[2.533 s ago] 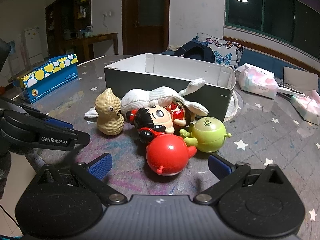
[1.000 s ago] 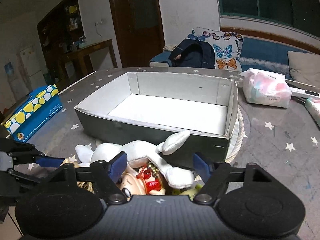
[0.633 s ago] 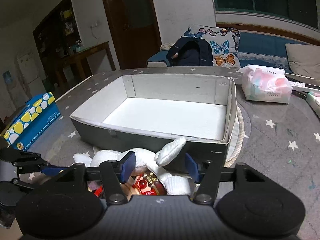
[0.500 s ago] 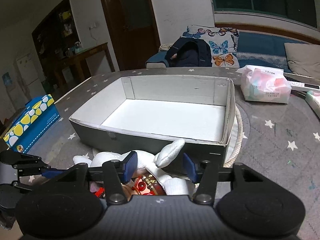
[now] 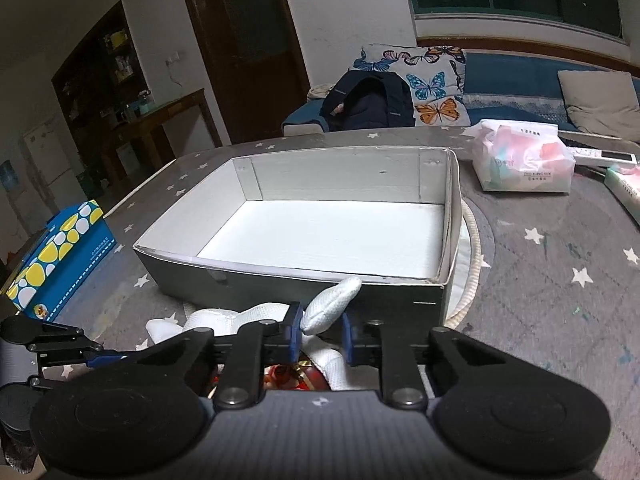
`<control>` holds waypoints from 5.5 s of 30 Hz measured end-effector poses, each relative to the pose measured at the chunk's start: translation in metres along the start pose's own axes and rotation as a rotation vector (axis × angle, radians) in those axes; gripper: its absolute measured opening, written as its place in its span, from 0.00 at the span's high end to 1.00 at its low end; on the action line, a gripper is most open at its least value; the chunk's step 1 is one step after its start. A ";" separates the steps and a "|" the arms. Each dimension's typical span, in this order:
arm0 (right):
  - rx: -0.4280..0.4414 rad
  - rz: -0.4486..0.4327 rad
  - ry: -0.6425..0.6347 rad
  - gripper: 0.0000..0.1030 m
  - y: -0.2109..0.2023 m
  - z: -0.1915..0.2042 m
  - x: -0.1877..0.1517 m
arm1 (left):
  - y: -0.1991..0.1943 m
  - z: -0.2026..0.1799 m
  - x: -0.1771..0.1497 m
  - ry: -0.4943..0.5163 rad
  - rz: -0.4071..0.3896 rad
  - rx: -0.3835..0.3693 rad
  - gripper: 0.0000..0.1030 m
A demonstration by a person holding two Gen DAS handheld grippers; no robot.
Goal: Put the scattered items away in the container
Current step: 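Lower the right gripper onto the white plush rabbit and close on it, then lift the white rabbit with the right gripper and carry it over the box, then lower the rabbit into the box and open the right gripper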
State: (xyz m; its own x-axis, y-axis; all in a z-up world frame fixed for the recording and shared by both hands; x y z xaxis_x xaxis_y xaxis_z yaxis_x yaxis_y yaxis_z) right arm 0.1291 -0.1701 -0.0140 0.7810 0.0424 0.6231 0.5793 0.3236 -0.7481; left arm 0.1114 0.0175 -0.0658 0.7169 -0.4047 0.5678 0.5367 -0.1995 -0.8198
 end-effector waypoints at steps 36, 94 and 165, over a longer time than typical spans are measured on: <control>0.075 -0.126 -0.026 0.88 -0.023 -0.015 0.120 | -0.050 0.048 0.147 -0.178 -0.265 0.075 0.95; 0.357 0.025 0.158 0.05 0.004 -0.054 0.099 | 0.020 0.014 0.123 -0.031 -0.012 -0.040 0.83; 0.005 -0.115 -0.095 0.00 -0.027 -0.030 0.049 | 0.037 0.033 0.158 -0.097 -0.003 -0.009 0.70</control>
State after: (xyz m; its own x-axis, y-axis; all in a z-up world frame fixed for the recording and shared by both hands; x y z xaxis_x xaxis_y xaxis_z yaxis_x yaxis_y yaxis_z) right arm 0.1582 -0.2048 0.0299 0.6838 0.0939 0.7236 0.6623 0.3364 -0.6695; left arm 0.2594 -0.0245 -0.0038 0.7553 -0.3159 0.5743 0.5350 -0.2090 -0.8186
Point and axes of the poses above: each gripper's, at about its wrist camera, not at the fingertips, and y roughly the way its jaws point, z to its left, x to its top, the point moved 6 cm from there along y, roughly the way its jaws point, and after that the axes turned 11 degrees about z, right-handed, at the moved point
